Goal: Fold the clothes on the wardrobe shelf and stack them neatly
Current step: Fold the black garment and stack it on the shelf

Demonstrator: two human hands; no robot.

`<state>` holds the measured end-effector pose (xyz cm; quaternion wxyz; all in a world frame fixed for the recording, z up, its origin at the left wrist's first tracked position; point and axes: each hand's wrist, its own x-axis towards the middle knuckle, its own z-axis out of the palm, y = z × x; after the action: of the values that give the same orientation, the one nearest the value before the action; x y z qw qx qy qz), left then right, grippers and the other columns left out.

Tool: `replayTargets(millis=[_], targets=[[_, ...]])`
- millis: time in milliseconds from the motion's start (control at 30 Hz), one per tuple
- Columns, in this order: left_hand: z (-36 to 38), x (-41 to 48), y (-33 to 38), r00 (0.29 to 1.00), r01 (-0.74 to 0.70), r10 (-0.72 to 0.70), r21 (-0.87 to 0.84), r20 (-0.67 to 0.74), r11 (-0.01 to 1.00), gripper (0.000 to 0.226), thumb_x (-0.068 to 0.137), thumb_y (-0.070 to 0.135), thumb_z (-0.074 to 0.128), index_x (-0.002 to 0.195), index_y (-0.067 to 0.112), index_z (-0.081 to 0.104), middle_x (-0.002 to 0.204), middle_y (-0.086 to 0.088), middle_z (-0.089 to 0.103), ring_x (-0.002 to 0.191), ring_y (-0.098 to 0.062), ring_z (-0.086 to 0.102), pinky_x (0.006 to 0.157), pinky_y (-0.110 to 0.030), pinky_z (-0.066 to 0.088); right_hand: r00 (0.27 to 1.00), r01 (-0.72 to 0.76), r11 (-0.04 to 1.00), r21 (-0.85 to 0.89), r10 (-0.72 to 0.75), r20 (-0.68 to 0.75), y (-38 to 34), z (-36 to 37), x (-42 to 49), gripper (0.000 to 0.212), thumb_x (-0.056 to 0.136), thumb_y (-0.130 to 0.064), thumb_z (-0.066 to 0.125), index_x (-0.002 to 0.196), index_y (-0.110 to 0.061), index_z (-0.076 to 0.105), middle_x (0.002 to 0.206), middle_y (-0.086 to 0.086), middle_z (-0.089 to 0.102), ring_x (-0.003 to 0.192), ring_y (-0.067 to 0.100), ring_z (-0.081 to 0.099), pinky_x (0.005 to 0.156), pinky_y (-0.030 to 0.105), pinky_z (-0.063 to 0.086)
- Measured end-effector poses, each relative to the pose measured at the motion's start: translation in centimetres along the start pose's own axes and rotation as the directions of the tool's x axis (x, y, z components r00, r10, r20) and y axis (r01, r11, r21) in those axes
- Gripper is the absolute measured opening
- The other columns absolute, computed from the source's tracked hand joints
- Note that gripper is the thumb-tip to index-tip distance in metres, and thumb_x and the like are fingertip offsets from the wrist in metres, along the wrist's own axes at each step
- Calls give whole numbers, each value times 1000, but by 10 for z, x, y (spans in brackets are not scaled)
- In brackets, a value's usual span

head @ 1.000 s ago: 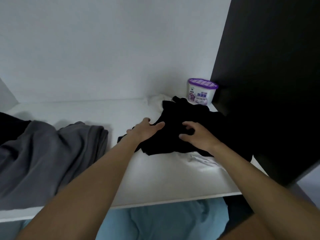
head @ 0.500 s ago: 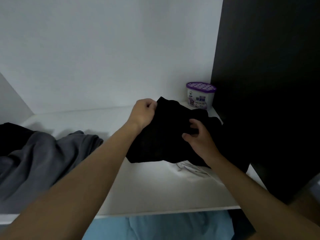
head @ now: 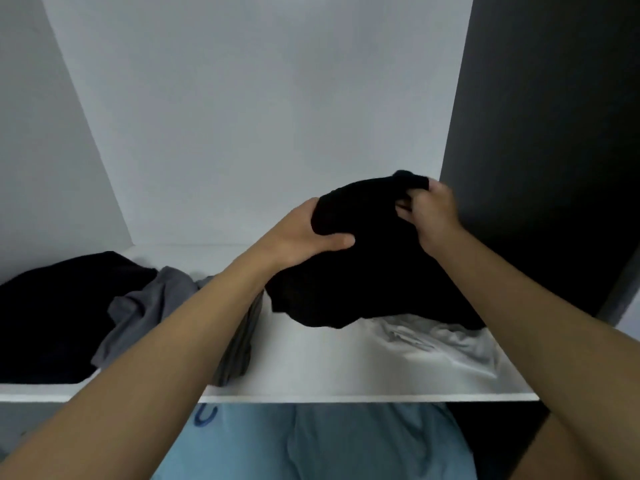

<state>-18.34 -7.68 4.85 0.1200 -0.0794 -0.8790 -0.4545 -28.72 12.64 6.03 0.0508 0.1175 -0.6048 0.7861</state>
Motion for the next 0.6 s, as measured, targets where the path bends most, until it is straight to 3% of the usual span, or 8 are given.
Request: replayTargets(millis=[33, 67, 133, 200, 267, 367, 467, 600], targets=[[-5, -11, -5, 998, 17, -23, 114, 51, 993, 67, 71, 46, 83, 132, 32, 56, 122, 17, 66, 111, -1, 63, 94, -21, 49, 999, 36, 998, 53, -36, 8, -16, 13, -12, 27, 89, -1, 52, 80, -19, 70, 81, 4, 73, 80, 21, 72, 69, 31, 60], [-10, -20, -12, 995, 27, -49, 245, 86, 969, 61, 76, 39, 81, 131, 25, 58, 123, 9, 67, 113, -8, 63, 96, -25, 49, 997, 71, 993, 95, -72, 8, -31, 25, -26, 27, 87, -2, 52, 77, -20, 69, 76, 2, 71, 75, 20, 70, 64, 30, 58], [-20, -41, -26, 993, 85, -109, 353, 47, 932, 26, 90, 26, 69, 110, 9, 69, 106, -6, 73, 102, -23, 68, 90, -36, 52, 994, 109, 974, 200, -110, -2, -57, 42, -59, 29, 85, -4, 50, 70, -22, 68, 66, -3, 66, 66, 17, 59, 55, 27, 48], [-31, -66, -35, 988, 146, -137, 156, -65, 977, 17, 96, 20, 60, 93, 8, 71, 92, -8, 73, 88, -27, 69, 81, -37, 52, 991, 126, 944, 305, -131, -5, -73, 52, -94, 36, 87, -1, 49, 68, -22, 72, 73, -1, 71, 75, 18, 66, 67, 29, 56], [-42, -91, -34, 960, 163, -181, -101, -213, 981, 18, 92, 20, 56, 84, 14, 71, 84, -5, 74, 80, -24, 68, 72, -34, 50, 991, 127, 907, 401, -135, -8, -76, 55, -131, 37, 91, 6, 44, 85, -15, 74, 90, 5, 77, 92, 23, 73, 82, 38, 60], [-63, -127, -23, 904, 85, -192, -279, -383, 956, 19, 85, 24, 51, 82, 20, 69, 81, 1, 72, 77, -17, 67, 65, -30, 50, 995, 95, 873, 479, -97, -21, -65, 57, -186, 35, 93, 9, 37, 107, -7, 66, 102, 9, 76, 99, 26, 73, 81, 41, 60], [-78, -164, -19, 884, 38, -238, -446, -403, 894, 22, 84, 22, 48, 84, 12, 67, 81, -6, 69, 77, -25, 66, 68, -38, 50, 997, 67, 953, 295, -72, 5, -40, 57, -238, 29, 97, -1, 42, 111, -10, 66, 105, 5, 76, 101, 23, 73, 81, 34, 59], [-82, -217, -32, 896, 101, -302, -514, -325, 852, 22, 89, 23, 49, 79, 18, 68, 66, 2, 69, 64, -16, 67, 55, -28, 52, 997, -65, 990, -122, 59, -53, 6, 57, -293, 30, 97, -3, 42, 99, -15, 69, 91, 2, 74, 83, 18, 70, 74, 27, 59]])
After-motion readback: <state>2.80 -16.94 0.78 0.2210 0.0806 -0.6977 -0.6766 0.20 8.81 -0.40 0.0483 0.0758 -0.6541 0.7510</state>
